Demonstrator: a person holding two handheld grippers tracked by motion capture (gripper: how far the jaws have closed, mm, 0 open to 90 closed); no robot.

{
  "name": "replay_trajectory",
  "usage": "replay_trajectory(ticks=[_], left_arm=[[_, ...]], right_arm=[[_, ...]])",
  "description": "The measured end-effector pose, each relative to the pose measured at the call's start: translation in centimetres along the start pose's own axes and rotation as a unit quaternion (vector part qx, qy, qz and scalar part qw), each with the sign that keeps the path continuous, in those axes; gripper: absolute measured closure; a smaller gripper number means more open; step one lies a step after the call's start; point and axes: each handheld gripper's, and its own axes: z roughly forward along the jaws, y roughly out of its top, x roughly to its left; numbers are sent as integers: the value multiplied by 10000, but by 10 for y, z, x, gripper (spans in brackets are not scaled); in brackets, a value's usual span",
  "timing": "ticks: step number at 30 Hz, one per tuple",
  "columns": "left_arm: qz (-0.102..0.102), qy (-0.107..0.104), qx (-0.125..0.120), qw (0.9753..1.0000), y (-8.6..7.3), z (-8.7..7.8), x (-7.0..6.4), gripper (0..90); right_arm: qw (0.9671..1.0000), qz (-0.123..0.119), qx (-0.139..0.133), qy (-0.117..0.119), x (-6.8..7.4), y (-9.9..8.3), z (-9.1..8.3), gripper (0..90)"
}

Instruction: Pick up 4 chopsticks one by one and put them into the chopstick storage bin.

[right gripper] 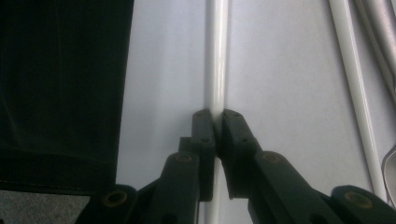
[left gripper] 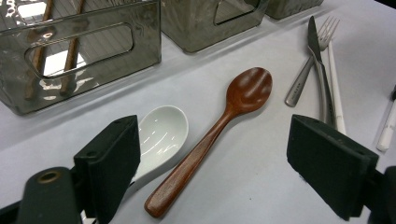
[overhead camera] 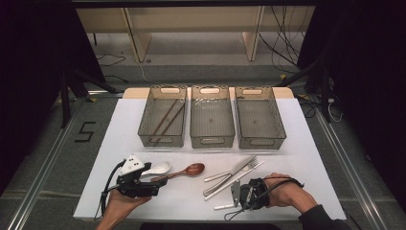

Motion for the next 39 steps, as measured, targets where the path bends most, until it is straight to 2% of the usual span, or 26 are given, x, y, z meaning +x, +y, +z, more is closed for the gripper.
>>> replay_trajectory(ticks=[6, 9, 14, 18, 19, 22, 26, 29, 33, 34, 36, 37, 39], left_arm=[[0, 7, 11, 10000, 0, -1, 1, 169], [-2, 18, 4, 10000, 0, -1, 1, 168], [-38, 40, -58, 10000, 0, -2, 2, 168], [-66, 69, -117, 9999, 0, -3, 3, 169], [-69, 73, -123, 9999, 0, -3, 4, 169], [-83, 106, -159, 9998, 0, -4, 4, 168], [-103, 141, -216, 9996, 0, -6, 5, 168], [-97, 170, -244, 9995, 0, -6, 5, 169], [-109, 202, -298, 9993, 0, -7, 6, 169], [-114, 210, -314, 9992, 0, -8, 6, 168], [-127, 226, -343, 9991, -1, -8, 6, 169], [-127, 237, -359, 9990, -1, -9, 6, 168], [-151, 246, -401, 9988, -1, -9, 6, 168]], right_arm=[[10000, 13, -25, -21, 1, -1, -3, 849], [9999, 27, -142, -88, 1, -2, -7, 850], [9985, 214, -425, -255, -3, -5, -21, 852], [9958, 356, -716, -447, -12, -6, -35, 852], [9939, 478, -859, -507, -14, -5, -39, 851], [9899, 702, -1058, -625, -22, -5, -48, 851], [9802, 1092, -1455, -781, -35, -3, -60, 851], [9708, 1372, -1759, -877, -45, 0, -68, 851], [9558, 1778, -2131, -966, -59, 6, -77, 851], [9506, 1890, -2264, -968, -64, 8, -79, 852], [9430, 2033, -2435, -1009, -72, 12, -82, 851], [9402, 2097, -2483, -1023, -75, 13, -83, 851], [9312, 2243, -2680, -1035, -83, 18, -85, 851]])
